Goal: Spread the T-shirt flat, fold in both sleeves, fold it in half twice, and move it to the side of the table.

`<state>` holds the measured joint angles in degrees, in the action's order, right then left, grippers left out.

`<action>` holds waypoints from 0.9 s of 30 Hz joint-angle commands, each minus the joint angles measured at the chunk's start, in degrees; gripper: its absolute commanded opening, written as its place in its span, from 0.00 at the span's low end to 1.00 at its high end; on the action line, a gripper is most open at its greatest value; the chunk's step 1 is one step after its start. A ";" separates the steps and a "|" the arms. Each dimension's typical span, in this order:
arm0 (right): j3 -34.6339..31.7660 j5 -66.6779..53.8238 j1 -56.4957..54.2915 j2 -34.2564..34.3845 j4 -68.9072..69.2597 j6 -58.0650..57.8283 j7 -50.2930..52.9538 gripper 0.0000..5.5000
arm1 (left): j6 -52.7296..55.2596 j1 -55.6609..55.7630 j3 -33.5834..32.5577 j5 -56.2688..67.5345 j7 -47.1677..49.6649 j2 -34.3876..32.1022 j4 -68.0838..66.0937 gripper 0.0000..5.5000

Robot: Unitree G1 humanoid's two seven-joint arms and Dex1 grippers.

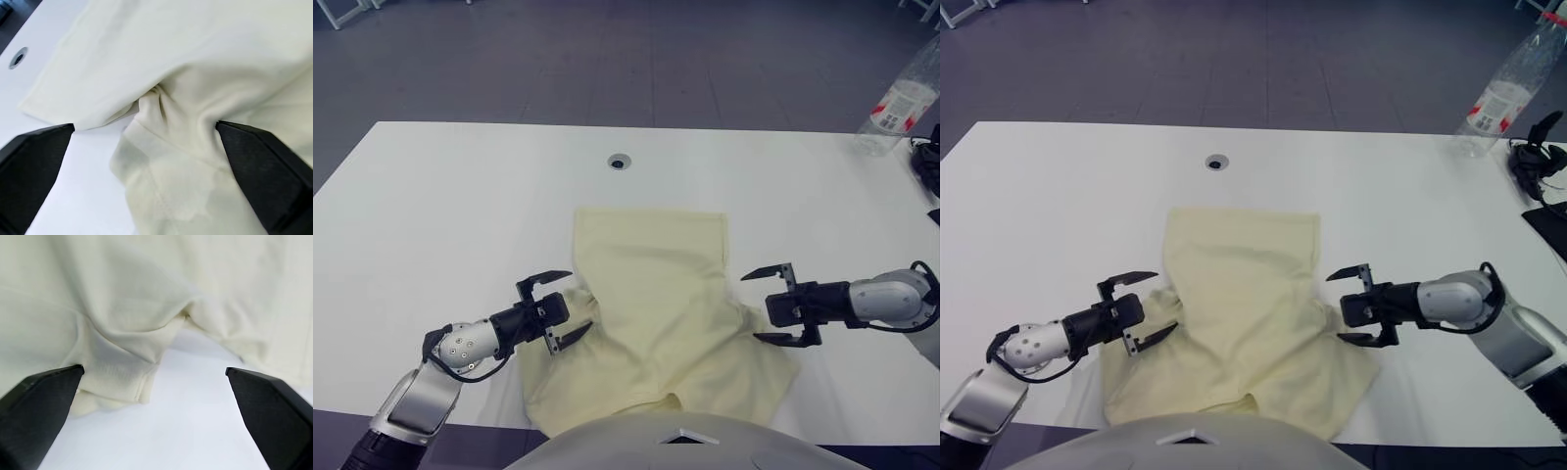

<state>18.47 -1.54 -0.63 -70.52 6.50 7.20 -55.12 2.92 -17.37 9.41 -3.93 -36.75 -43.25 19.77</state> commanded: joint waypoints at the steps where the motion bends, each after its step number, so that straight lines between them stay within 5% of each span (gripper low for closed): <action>1: 1.24 4.35 -0.24 2.70 -10.30 -0.93 -2.26 0.98 | 4.26 -2.11 1.52 -6.28 2.21 -0.59 -6.16 0.98; 8: -1.83 1.75 0.06 5.70 -14.26 -1.98 -3.70 0.98 | 3.88 -0.43 1.38 -6.54 5.21 -0.26 -8.16 0.98; 19: -11.51 -10.89 4.50 5.97 -0.21 -6.34 -10.19 0.98 | 2.52 -0.41 1.58 -3.96 4.95 1.14 -4.23 0.98; 27: -17.17 -16.47 -3.06 9.82 -3.26 -10.47 -10.98 0.98 | 1.46 -1.83 -1.15 4.89 1.02 2.48 4.01 0.98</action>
<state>3.39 -17.15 -1.29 -61.32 5.40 -2.29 -66.04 3.57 -19.62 9.29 0.05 -34.85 -40.94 22.26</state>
